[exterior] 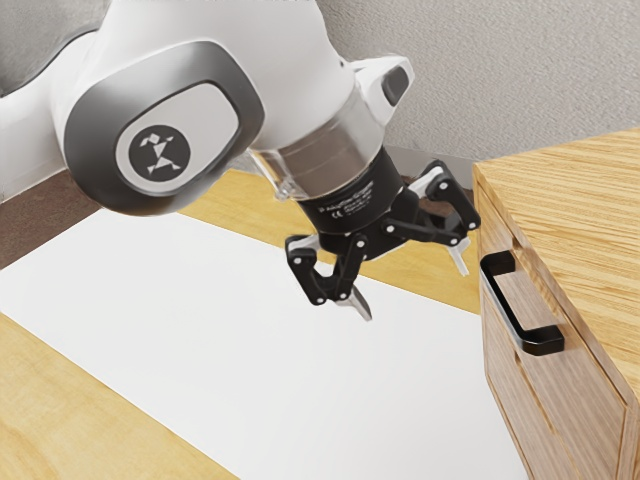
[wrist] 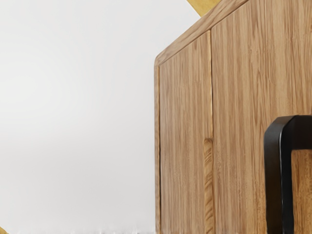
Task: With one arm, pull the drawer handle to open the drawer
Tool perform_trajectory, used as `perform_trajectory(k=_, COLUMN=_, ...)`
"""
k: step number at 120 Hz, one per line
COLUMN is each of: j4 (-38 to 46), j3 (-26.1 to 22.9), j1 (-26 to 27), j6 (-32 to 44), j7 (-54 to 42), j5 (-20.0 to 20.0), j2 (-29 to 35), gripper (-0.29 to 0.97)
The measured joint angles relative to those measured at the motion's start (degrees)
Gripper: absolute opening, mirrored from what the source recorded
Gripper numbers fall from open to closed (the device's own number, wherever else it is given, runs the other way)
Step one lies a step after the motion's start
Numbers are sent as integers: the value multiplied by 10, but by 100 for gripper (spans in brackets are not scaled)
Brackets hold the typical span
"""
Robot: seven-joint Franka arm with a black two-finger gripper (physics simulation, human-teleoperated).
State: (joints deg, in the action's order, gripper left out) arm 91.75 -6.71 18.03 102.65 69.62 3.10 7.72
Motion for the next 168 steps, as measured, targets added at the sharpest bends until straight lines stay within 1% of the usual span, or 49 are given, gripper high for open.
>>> perform_trajectory(k=28, j4=-38, j3=-1, j1=-4, j6=5, j7=0, j5=1, j2=-38, gripper=68)
perform_trajectory(k=70, j4=-34, j3=-1, j1=6, j6=18, j7=3, j5=-2, j2=-63, gripper=68)
perform_trajectory(k=83, j4=-32, j3=1, j1=6, j6=22, j7=4, j5=-7, j2=-34, gripper=68)
perform_trajectory(k=91, j4=-15, j3=5, j1=1, j6=26, j7=5, j5=-13, j2=-7, gripper=68)
perform_trajectory(k=109, j4=92, j3=17, j1=-12, j6=83, j7=8, j5=-20, j2=52, gripper=68)
perform_trajectory(k=116, j4=120, j3=18, j1=-14, j6=115, j7=10, j5=-16, j2=61, gripper=68)
perform_trajectory(k=128, j4=136, j3=19, j1=-15, j6=166, j7=11, j5=-8, j2=65, gripper=68)
perform_trajectory(k=137, j4=144, j3=19, j1=-15, j6=193, j7=10, j5=20, j2=73, gripper=68)
perform_trajectory(k=148, j4=173, j3=20, j1=-14, j6=215, j7=2, j5=58, j2=90, gripper=68)
perform_trajectory(k=157, j4=193, j3=24, j1=-11, j6=227, j7=-3, j5=73, j2=103, gripper=68)
perform_trajectory(k=168, j4=207, j3=27, j1=-9, j6=235, j7=-10, j5=83, j2=115, gripper=68)
